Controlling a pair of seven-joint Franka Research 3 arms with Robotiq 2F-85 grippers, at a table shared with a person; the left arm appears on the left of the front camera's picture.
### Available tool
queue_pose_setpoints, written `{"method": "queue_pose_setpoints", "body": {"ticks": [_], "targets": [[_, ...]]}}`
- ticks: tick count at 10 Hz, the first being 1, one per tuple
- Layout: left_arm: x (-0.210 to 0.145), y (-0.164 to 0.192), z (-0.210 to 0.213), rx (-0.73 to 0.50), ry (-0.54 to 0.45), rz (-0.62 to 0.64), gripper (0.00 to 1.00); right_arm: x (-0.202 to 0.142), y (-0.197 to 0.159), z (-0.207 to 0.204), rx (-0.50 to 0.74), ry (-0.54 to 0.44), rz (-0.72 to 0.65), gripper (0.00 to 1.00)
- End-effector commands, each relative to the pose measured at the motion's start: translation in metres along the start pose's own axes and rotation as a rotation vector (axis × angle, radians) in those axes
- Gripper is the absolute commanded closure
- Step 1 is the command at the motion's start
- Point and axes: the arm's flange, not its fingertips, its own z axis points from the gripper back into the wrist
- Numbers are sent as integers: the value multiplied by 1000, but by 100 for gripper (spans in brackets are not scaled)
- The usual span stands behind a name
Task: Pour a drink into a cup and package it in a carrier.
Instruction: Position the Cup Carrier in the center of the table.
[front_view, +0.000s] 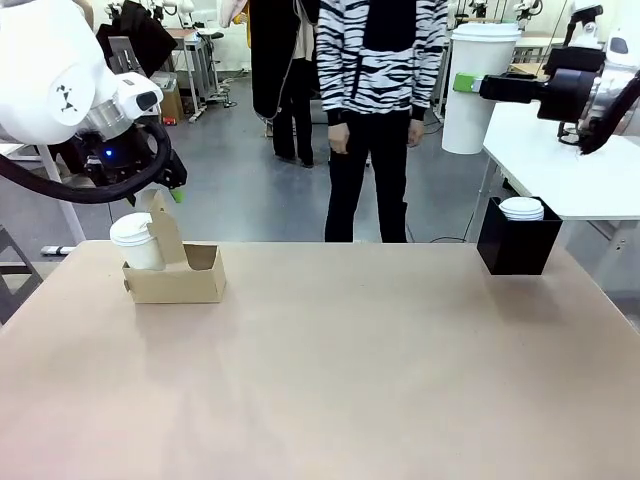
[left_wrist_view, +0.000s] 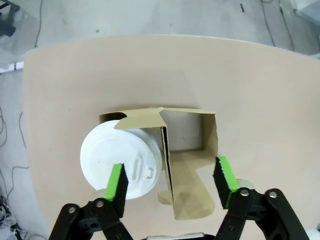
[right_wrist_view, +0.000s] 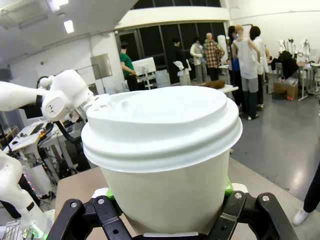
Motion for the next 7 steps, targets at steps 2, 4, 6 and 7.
{"method": "queue_pose_setpoints", "body": {"ticks": [2, 4, 6, 7], "targets": [[4, -5, 4, 56, 4, 28, 65, 4, 3, 0, 5, -6, 4, 20], [4, -5, 4, 65, 11, 34, 100, 4, 3, 0, 5, -6, 4, 20], [5, -5, 1, 69, 24, 31, 100, 4, 3, 0, 5, -6, 4, 20], [5, -4, 0, 73, 26, 31, 100, 4, 3, 0, 5, -6, 4, 20]]}}
